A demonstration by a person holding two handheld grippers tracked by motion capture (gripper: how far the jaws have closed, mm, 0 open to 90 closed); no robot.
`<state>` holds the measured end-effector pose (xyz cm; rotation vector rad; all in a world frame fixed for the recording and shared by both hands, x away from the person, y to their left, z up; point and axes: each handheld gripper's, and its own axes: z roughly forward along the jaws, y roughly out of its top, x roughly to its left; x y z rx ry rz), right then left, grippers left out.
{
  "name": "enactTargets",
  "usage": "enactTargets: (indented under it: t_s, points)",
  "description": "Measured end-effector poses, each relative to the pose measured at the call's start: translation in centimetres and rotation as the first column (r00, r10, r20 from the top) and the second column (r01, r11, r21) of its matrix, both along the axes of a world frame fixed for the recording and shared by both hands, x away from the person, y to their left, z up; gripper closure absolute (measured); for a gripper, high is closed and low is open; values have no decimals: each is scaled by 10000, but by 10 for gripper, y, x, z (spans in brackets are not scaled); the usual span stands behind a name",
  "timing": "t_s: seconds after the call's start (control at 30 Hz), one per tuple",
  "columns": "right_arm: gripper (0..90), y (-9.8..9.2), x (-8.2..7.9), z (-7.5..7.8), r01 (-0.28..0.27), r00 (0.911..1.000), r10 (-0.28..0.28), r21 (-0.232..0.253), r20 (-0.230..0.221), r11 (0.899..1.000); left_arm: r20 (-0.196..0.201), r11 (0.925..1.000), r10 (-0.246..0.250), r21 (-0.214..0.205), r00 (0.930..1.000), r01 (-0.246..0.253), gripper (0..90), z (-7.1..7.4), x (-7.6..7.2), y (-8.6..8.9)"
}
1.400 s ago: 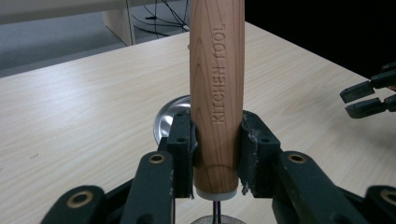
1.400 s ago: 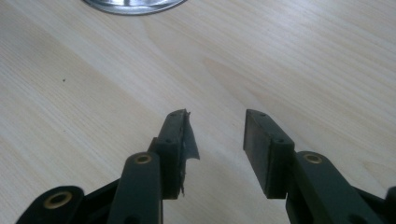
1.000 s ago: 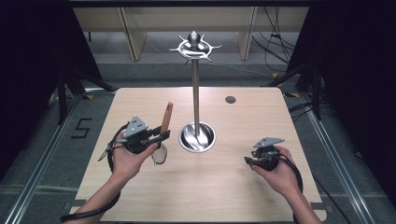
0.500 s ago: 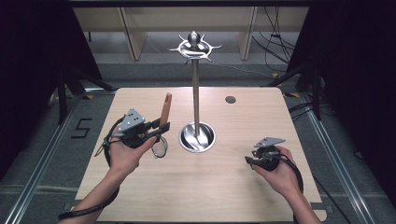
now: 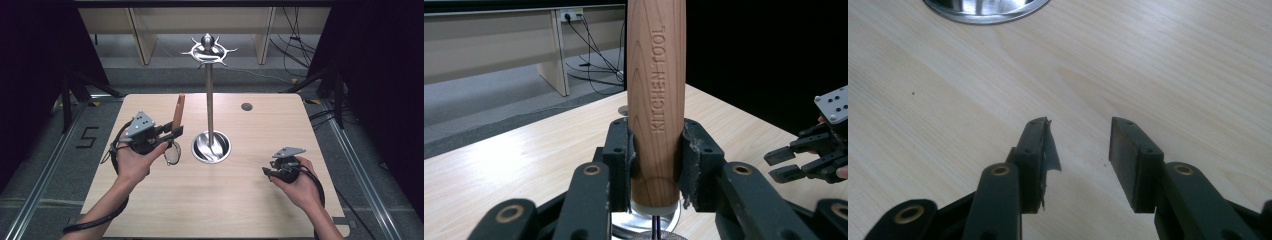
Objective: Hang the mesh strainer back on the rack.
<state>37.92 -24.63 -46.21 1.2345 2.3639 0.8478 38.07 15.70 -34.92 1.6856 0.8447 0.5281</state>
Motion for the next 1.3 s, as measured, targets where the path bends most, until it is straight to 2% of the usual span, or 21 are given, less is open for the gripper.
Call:
enactTargets:
  t_s: [0.07, 0.13, 0.17, 0.33, 0.5, 0.57, 0.63, 0.9, 0.93, 1.23, 1.27, 1.3]
  points:
    - [600, 0, 0, 0, -25, 10000, 26, -44, 70, 10000, 41, 10000, -9, -29, 10000, 9, 675, 2, 0, -1]
    - [600, 0, -1, 1, 90, 9999, -90, 37, -80, 10000, 95, 10000, -19, -58, 10000, 20, 676, 4, 0, -1]
    - [600, -1, 0, 0, -23, 10000, 23, -56, 97, 10000, 122, 10000, -14, -78, 9999, 15, 676, 5, 1, -1]
    - [600, -1, 0, 0, 47, 9998, -47, -2, 174, 10000, 225, 9999, 52, -160, 9997, -48, 675, 10, 2, 0]
    - [600, 0, -1, 2, 179, 9998, -179, 52, -36, 9998, 306, 9996, 76, -264, 9995, -68, 675, 15, 2, 0]
    - [600, -1, 0, 2, 94, 9999, -94, 3, 56, 10000, 345, 9996, 67, -278, 9994, -58, 675, 16, 2, 0]
    - [600, 0, -1, 2, 209, 9998, -209, 76, -38, 9998, 400, 9996, 58, -268, 9992, -48, 675, 17, 2, 0]
    - [600, 0, 0, 2, 206, 9998, -207, 101, 51, 9997, 610, 9994, 34, -337, 9981, -13, 675, 24, 0, -4]
    - [600, -1, 0, 1, 101, 9996, -101, 25, 261, 9999, 618, 9993, 57, -362, 9981, -34, 675, 25, 0, -5]
    - [601, -1, -1, 3, 168, 9998, -169, 98, 103, 9998, 992, 9990, 220, -410, 9948, -180, 675, 31, -2, -11]
    - [601, -1, 0, 1, 65, 9994, -67, 48, 331, 10000, 1010, 9988, 265, -438, 9945, -221, 675, 31, -2, -12]
    - [600, -1, 0, 2, 77, 9995, -79, 51, 297, 10000, 1030, 9989, 297, -391, 9942, -258, 675, 32, -2, -13]
